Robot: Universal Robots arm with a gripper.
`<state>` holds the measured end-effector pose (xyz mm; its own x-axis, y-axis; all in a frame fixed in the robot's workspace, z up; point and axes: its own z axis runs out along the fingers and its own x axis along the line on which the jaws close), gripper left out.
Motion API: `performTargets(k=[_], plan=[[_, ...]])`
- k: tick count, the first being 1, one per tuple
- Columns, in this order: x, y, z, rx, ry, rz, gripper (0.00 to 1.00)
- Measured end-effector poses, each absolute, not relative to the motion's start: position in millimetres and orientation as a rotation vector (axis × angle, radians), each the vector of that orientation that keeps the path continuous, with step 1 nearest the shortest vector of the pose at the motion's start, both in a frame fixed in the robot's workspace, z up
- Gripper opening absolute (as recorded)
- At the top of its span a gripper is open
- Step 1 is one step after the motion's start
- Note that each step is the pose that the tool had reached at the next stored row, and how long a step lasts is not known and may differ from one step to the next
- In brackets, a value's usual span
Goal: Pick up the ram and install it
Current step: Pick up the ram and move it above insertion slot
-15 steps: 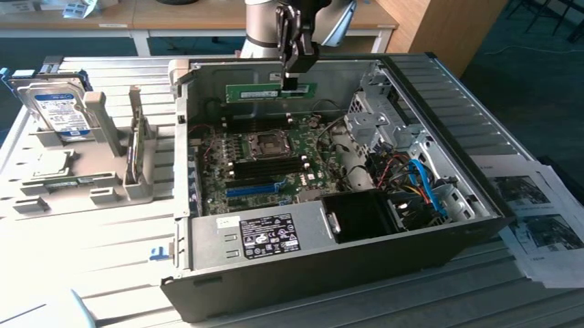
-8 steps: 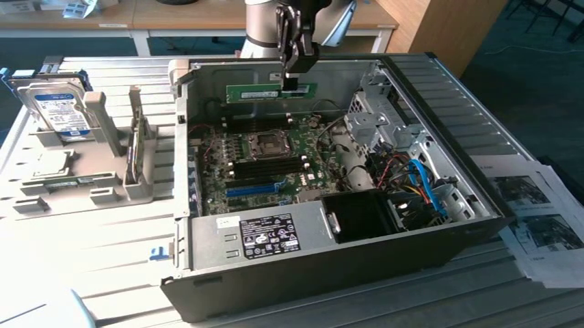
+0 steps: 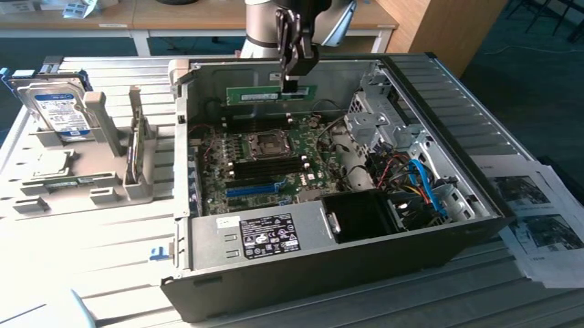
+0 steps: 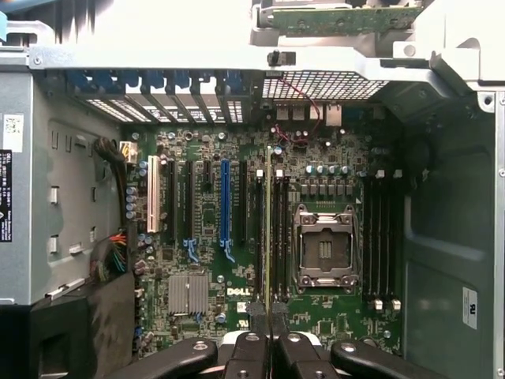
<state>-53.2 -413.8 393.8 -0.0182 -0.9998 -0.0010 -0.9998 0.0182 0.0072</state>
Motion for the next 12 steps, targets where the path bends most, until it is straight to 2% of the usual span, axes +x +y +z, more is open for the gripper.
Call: performTargets(k=[12], plan=[[-53.2, -413.8, 391.2, 2.198, -2.239, -0.009, 0.12]])
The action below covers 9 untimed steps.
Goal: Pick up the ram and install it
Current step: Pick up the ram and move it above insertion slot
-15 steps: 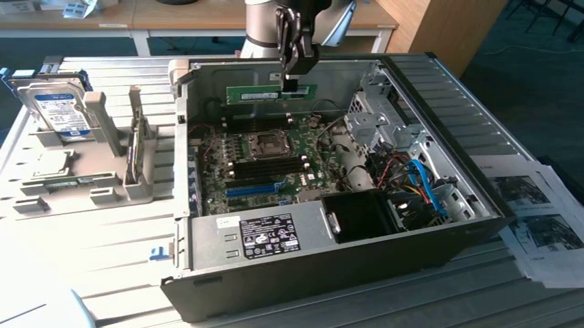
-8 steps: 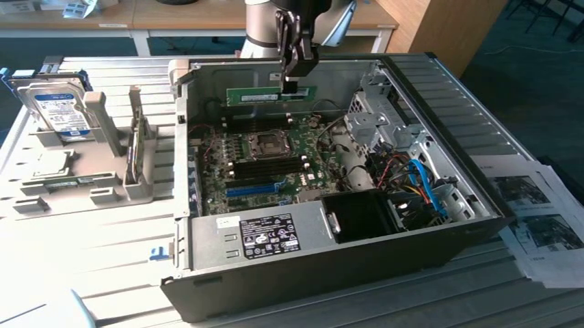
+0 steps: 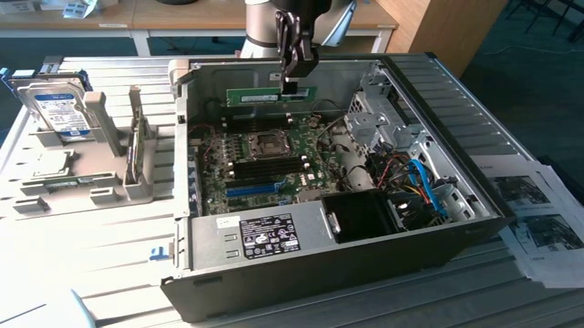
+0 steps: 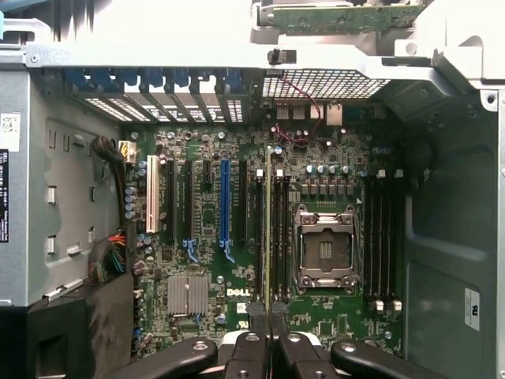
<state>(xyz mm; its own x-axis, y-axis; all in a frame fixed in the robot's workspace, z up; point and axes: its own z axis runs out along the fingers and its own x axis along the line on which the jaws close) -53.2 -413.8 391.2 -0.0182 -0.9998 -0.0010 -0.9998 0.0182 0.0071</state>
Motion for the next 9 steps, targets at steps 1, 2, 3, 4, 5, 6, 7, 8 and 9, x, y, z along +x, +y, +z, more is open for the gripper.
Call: performTargets(k=[1, 2, 3, 4, 5, 6, 7, 8, 9], plan=[[-53.2, -413.8, 390.7, 2.198, -2.239, -0.009, 0.12], [-53.2, -413.8, 390.3, 2.198, -2.238, -0.009, 0.12], [-53.2, -413.8, 389.9, 2.198, -2.238, -0.009, 0.12], [-53.2, -413.8, 389.6, 2.198, -2.238, -0.009, 0.12], [-53.2, -413.8, 389.2, 2.198, -2.238, -0.009, 0.12], [-53.2, -413.8, 388.9, 2.198, -2.238, -0.009, 0.12], [-53.2, -413.8, 388.5, 2.198, -2.238, -0.009, 0.12], [-53.2, -413.8, 387.9, 2.198, -2.239, -0.009, 0.12], [-53.2, -413.8, 387.5, 2.198, -2.239, -0.009, 0.12]])
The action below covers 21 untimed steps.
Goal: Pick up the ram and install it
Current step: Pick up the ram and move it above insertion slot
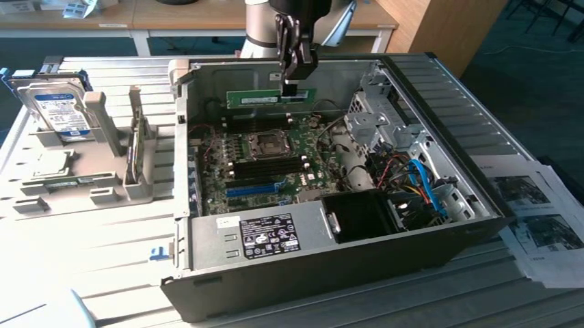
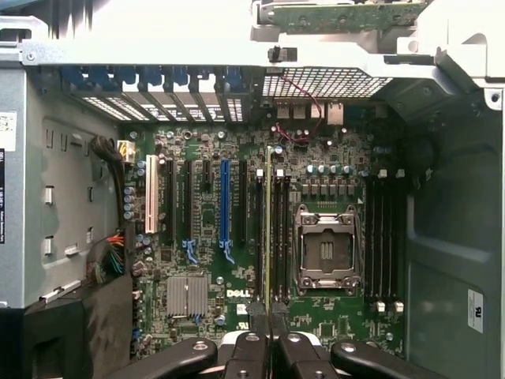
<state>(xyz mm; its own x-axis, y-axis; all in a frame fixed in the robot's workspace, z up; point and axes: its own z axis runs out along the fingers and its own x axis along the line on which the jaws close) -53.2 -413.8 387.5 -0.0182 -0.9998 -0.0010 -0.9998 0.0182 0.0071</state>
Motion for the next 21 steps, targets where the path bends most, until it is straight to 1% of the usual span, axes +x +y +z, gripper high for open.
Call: performTargets(k=[21], plan=[[-53.2, -413.8, 378.1, 2.198, -2.239, -0.009, 0.12]])
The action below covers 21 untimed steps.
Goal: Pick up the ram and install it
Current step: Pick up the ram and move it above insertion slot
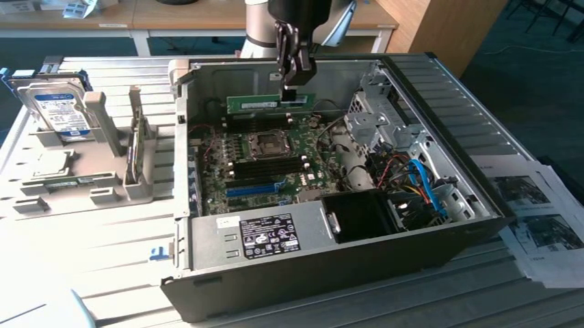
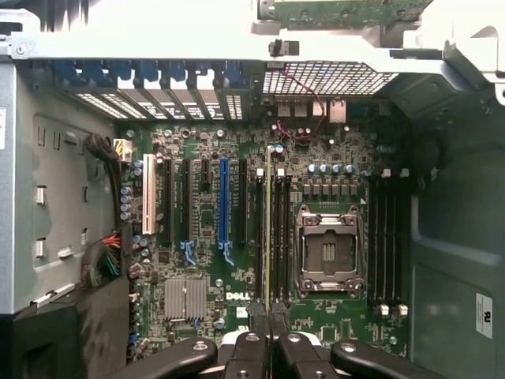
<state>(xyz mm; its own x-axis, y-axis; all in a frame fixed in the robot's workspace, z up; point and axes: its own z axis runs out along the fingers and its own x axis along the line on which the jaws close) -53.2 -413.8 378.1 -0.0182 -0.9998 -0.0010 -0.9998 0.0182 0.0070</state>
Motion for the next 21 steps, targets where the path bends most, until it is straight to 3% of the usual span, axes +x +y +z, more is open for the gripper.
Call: performTargets(k=[21], plan=[[-53.2, -413.8, 371.0, 2.198, -2.238, -0.009, 0.12]])
